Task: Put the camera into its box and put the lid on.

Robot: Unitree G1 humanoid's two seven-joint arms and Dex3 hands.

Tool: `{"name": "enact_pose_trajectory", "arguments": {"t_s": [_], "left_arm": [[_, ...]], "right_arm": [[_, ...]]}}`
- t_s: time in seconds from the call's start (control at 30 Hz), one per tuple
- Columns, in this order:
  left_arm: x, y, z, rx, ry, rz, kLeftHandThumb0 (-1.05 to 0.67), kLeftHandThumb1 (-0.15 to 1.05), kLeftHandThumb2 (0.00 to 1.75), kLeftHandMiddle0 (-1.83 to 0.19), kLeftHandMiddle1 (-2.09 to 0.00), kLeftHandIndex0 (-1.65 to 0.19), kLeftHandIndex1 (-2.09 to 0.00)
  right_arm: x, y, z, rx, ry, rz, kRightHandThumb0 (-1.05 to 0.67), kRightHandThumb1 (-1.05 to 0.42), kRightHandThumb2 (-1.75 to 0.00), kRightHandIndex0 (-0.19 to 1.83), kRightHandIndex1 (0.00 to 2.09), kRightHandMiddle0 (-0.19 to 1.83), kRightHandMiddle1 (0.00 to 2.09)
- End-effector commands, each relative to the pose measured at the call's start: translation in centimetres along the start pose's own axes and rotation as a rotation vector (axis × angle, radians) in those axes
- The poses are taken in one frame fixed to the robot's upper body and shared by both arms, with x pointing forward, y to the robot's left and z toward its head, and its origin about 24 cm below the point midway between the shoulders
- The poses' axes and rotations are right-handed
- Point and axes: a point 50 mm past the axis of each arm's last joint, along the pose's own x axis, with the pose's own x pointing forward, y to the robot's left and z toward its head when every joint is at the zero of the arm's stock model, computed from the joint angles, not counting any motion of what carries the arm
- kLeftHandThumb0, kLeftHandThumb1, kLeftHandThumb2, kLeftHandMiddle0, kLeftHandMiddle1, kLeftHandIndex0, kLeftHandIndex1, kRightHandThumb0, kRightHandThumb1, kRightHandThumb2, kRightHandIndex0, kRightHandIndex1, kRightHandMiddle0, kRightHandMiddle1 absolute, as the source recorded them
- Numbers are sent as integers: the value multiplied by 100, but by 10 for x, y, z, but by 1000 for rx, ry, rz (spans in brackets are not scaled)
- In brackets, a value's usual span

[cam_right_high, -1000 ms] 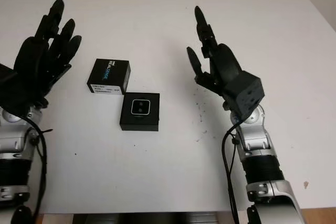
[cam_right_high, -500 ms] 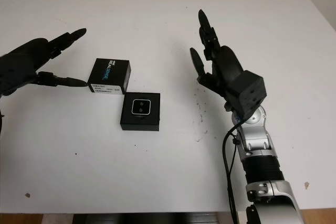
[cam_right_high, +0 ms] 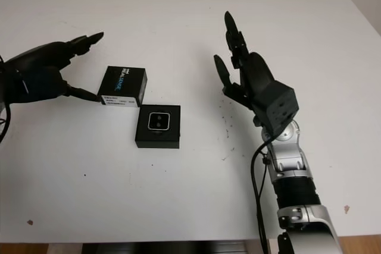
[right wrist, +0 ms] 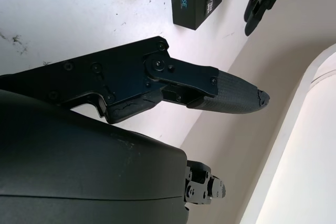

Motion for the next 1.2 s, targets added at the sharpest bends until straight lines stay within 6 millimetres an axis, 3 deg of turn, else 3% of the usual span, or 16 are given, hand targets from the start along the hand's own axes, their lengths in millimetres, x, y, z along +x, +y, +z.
{"name": "enact_pose_trajectory", "arguments": {"t_s": [0.0,0.37,0.67,1.17], "left_arm": [[7,6,7,3,-11,16,-81,85,6,11,-6,10,-5],[16,-2,8,24,12,-42,-80,86,6,9,-6,8,-6],[19,-8,12,23,-2,-86,-75,81,4,3,-7,3,-8],[23,-9,26,127,-61,-136,-72,82,6,1,-6,1,-7]], "right_arm": [[-2,0,-3,-1,0,-5,-73,-105,-68,-5,8,-5,8],[-4,1,-6,32,26,-42,-74,-105,-66,-6,6,-5,7],[-4,-1,-9,186,61,-79,-70,-105,-71,-19,0,-19,0],[-6,2,-12,193,99,-73,-72,-105,-70,-19,0,-19,0]]}}
